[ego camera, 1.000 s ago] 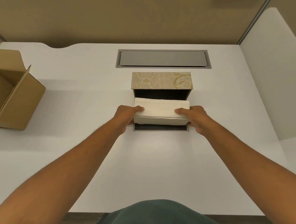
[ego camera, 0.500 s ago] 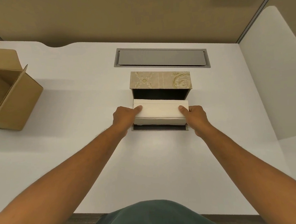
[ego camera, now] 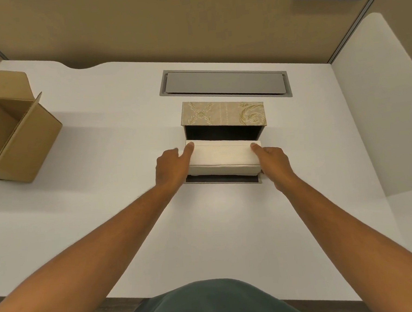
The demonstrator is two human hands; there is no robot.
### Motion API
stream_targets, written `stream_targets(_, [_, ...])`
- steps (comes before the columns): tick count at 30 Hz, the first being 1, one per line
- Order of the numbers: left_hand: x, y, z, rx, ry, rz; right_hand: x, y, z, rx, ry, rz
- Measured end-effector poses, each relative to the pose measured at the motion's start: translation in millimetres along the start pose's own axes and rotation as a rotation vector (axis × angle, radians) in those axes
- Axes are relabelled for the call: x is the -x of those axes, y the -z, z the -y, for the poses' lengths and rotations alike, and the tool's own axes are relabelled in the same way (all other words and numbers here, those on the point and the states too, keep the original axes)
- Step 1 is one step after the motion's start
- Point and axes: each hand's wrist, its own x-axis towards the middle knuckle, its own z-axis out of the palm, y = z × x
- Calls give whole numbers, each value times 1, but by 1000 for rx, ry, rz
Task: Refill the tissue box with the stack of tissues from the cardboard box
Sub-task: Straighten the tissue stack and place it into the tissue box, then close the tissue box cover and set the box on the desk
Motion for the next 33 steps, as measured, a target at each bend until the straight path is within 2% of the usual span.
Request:
stream_targets(1, [9,1,3,-72,-140,-93,5,3,0,54,68,-69])
stream_targets(3, [25,5,9,-203,-591,-235,20,9,-2,216,392,-286])
stream_targets(4, [28,4,13,-294,-812,-239,28,11,-2,299,602,-343])
stream_targets(5, [31,1,15,-388,-975,-212,34,10,-3,383,785,-332])
stream_targets(6, [33,-3,15,-475,-1056,-163,37,7,-5,479,914,-282])
stream_targets(8, [35,-10,13,-586,-1057,-51,42,-3,-8,674,989,-159])
stream_targets(11, [33,-15,12,-674,-1019,59,46,-15,-11,795,930,-59])
stream_targets(20, [29,-25,22,-748,-1005,75,53,-23,-15,833,862,-40])
stream_targets(22, [31,-24,21,-749,-1016,62,55,-18,-8,773,941,-93])
stream_targets(26, [33,-24,16,-772,-1045,31,35,-1,39,624,1244,-255])
stream_targets(29, [33,-26,16,-777,-1017,36,13,10,89,718,1097,-201])
stream_targets(33, [31,-25,16,-789,-1013,58,-16,12,128,1010,793,58])
